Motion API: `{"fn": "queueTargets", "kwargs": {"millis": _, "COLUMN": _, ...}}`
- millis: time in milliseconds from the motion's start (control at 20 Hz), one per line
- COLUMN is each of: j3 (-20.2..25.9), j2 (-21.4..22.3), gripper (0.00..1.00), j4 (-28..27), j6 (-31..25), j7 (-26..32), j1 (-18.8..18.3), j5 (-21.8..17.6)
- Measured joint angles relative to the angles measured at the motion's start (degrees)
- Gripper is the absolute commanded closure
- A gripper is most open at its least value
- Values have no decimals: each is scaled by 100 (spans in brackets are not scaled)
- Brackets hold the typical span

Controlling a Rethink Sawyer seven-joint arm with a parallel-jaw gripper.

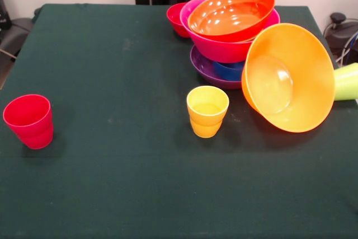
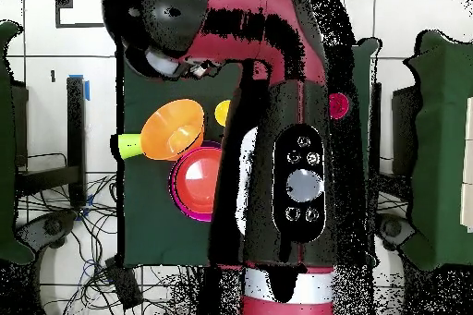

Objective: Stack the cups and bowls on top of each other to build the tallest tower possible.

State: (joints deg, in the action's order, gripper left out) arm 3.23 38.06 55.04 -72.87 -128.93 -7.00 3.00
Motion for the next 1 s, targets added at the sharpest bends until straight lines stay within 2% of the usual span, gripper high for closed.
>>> {"fn": "queueTargets", "kwargs": {"millis": 250, "j3": 97, "j2": -328, "gripper": 0, "j4": -473, "j6": 4, "j7": 0, "j1": -75, "j5": -15}}
{"fn": "queueTargets", "kwargs": {"millis": 300, "j3": 138, "j2": -530, "gripper": 0, "j4": -675, "j6": -2, "j7": 1, "j1": -128, "j5": -28}}
{"fn": "queueTargets", "kwargs": {"millis": 500, "j3": 203, "j2": -869, "gripper": 0, "j4": -947, "j6": 0, "j7": 1, "j1": -223, "j5": -50}}
{"fn": "queueTargets", "kwargs": {"millis": 1000, "j3": 300, "j2": -1506, "gripper": 0, "j4": -1316, "j6": 2, "j7": 47, "j1": -404, "j5": -229}}
